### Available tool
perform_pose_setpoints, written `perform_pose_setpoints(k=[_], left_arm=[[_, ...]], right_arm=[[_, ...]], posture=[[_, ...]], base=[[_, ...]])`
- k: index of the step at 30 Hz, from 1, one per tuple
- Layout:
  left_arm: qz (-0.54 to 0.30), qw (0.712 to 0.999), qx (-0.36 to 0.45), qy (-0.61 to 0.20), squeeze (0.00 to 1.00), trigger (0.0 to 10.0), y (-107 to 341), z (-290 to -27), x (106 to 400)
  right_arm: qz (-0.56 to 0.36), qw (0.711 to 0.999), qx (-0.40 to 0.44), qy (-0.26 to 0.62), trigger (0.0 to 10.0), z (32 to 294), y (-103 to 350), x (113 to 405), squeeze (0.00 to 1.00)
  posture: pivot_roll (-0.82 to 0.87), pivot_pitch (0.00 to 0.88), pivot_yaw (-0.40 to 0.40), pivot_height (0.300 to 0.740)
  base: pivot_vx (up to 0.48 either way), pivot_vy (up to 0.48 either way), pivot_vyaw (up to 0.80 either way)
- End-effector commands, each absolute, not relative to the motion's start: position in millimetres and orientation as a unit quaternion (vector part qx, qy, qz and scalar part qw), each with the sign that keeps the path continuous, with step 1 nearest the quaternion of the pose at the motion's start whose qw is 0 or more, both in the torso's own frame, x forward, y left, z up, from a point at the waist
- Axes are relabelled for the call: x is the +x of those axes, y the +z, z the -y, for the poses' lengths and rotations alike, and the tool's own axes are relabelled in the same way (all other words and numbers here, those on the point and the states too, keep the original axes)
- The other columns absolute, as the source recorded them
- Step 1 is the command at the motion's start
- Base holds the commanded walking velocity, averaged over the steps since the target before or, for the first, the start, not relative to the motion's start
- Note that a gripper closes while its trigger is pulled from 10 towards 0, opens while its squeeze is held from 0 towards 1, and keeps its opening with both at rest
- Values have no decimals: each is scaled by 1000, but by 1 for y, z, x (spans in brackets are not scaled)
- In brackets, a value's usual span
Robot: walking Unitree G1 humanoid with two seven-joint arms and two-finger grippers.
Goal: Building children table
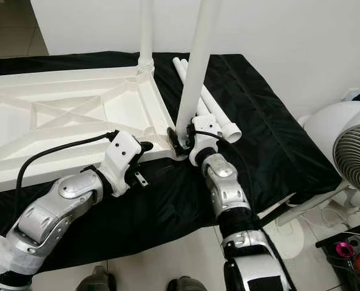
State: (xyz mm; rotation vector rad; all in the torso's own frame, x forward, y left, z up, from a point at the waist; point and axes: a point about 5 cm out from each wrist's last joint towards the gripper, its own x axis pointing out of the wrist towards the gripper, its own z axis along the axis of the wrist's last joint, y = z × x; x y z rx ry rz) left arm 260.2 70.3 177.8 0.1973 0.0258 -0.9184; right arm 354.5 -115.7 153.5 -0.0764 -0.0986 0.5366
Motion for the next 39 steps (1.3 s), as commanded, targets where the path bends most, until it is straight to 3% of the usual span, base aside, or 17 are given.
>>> perform_pose_setpoints(k=[1,13,14,25,26,28,30,39], left_arm=[[-14,869,99,-484,0,10000,177,-65,254],[-11,870,101,-482,0,10000,179,-65,255],[-10,872,101,-480,0,10000,179,-66,255],[-12,876,97,-472,0,10000,179,-69,253],[-12,876,98,-472,0,10000,179,-69,254],[-12,876,98,-472,0,10000,179,-69,254],[-12,876,98,-472,0,10000,180,-69,255],[-13,878,95,-469,0,10000,180,-70,255]], right_arm=[[45,949,-47,310,10000,115,154,357,0],[16,911,-109,398,10000,107,153,367,0],[8,911,-106,399,0,109,150,367,0],[-15,908,-93,408,0,120,134,363,0],[-12,912,-90,400,3961,121,135,364,0],[-12,912,-90,400,3961,121,135,364,0],[-10,920,-82,382,10000,122,134,364,0],[-26,972,-34,230,10000,115,130,369,0]], posture=[[21,25,-87,740],[42,19,-90,740],[49,21,-96,740],[40,40,-95,740],[38,43,-94,740],[38,43,-94,740],[36,47,-93,740],[22,63,-93,740]], base=[[0,0,0],[0,0,0],[0,0,0],[0,0,0],[0,0,0],[0,0,0],[0,0,0],[0,0,0]])
